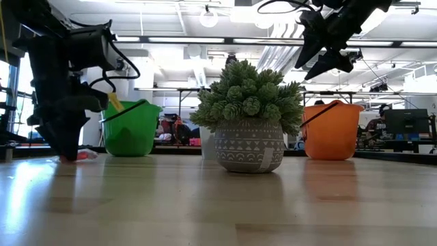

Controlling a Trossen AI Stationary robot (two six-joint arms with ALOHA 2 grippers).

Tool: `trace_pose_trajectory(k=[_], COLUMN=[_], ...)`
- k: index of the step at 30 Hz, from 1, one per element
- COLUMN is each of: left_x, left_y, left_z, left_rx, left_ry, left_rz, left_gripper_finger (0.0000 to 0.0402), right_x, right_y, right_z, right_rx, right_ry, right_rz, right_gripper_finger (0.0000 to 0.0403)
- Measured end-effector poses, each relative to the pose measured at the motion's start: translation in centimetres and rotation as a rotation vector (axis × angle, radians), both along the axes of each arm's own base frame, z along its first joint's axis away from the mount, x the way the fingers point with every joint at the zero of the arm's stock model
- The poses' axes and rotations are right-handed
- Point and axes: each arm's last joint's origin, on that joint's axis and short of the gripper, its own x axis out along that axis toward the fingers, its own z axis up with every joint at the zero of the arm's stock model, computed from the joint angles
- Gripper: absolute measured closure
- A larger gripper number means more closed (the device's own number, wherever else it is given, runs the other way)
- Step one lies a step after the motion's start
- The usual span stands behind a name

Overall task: Sort candy
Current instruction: Put the transparent candy into the orange bucket

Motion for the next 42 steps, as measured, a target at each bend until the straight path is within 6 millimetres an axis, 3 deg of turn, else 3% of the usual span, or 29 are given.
trace_pose_trajectory(k=[5, 12, 16, 23, 28, 33, 37, 42], left_x=[-0.1, 0.7, 2.1, 7.1, 9.8, 11.0, 11.8, 13.6], left_y=[0.0, 0.0, 0.0, 0.9, 3.2, 4.6, 4.9, 5.2], left_z=[-0.1, 0.8, 2.2, 8.5, 15.2, 21.3, 23.0, 21.7], left_rx=[0.004, -0.010, -0.051, 0.088, 0.350, 0.521, 0.565, 0.548], left_ry=[0.024, 0.016, -0.059, -0.410, -0.662, -0.853, -0.872, -0.819], left_rz=[0.005, 0.018, 0.053, -0.059, -0.124, -0.154, -0.182, -0.200], left_gripper_finger=[0.0294, 0.0386, 0.0390, 0.0399, 0.0400, 0.0401, 0.0401, 0.0401], right_x=[0.0, -0.1, 0.0, 1.9, 5.7, 9.7, 11.8, 12.5], right_y=[0.0, -0.1, -0.1, -0.7, -1.3, -1.4, -1.2, -0.7], right_z=[0.0, 0.0, 0.0, 0.7, 0.7, -0.1, -0.1, 0.5], right_rx=[-0.003, -0.019, -0.027, -0.025, -0.066, -0.089, -0.120, -0.169], right_ry=[0.004, 0.013, 0.010, -0.164, -0.347, -0.529, -0.683, -0.783], right_rz=[0.004, -0.013, -0.035, -0.041, 0.029, 0.093, 0.119, 0.100], right_gripper_finger=[0.0204, 0.0204, 0.0204, 0.0204, 0.0204, 0.0204, 0.0204, 0.0204])
